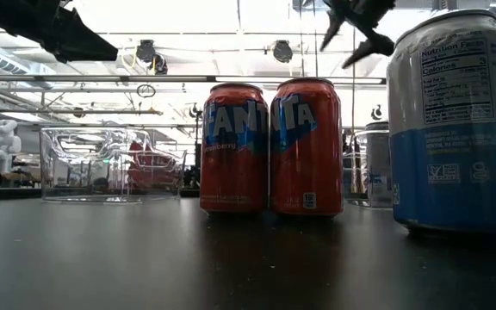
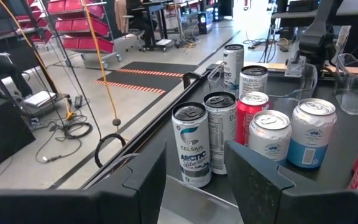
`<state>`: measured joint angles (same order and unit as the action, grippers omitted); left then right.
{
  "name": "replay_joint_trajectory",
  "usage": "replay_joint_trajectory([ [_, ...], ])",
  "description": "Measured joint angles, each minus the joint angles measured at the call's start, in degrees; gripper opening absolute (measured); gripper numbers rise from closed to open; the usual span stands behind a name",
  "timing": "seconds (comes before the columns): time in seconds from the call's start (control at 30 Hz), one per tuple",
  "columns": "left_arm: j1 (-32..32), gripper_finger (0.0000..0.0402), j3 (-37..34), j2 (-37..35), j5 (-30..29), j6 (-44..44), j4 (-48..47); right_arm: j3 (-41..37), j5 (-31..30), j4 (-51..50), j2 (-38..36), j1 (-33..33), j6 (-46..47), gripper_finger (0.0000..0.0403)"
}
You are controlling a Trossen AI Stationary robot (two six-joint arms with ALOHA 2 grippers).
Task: Sort soda cans
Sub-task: Put the white soda can into the top right transparent bin
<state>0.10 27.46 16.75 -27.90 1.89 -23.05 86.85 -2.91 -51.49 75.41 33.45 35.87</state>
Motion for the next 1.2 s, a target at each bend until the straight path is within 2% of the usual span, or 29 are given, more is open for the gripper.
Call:
replay_joint_trajectory([
  [0.2, 0.0, 0.0171, 0.0, 0.0, 0.0, 0.0, 0.0, 0.0, 1.8, 0.5, 3.5, -4.1, -2.1, 0.0319],
  [0.53, 0.0, 0.0171, 0.0, 0.0, 0.0, 0.0, 0.0, 0.0, 0.8, -1.2, 9.8, -11.4, -0.6, 0.0293],
  [0.77, 0.0, 0.0171, 0.0, 0.0, 0.0, 0.0, 0.0, 0.0, 1.4, -7.4, 12.6, -12.6, -0.7, 0.0293],
  [1.2, 0.0, 0.0171, 0.0, 0.0, 0.1, 0.0, 0.1, 0.0, 1.7, -10.3, 18.7, -14.6, -4.8, 0.0293],
])
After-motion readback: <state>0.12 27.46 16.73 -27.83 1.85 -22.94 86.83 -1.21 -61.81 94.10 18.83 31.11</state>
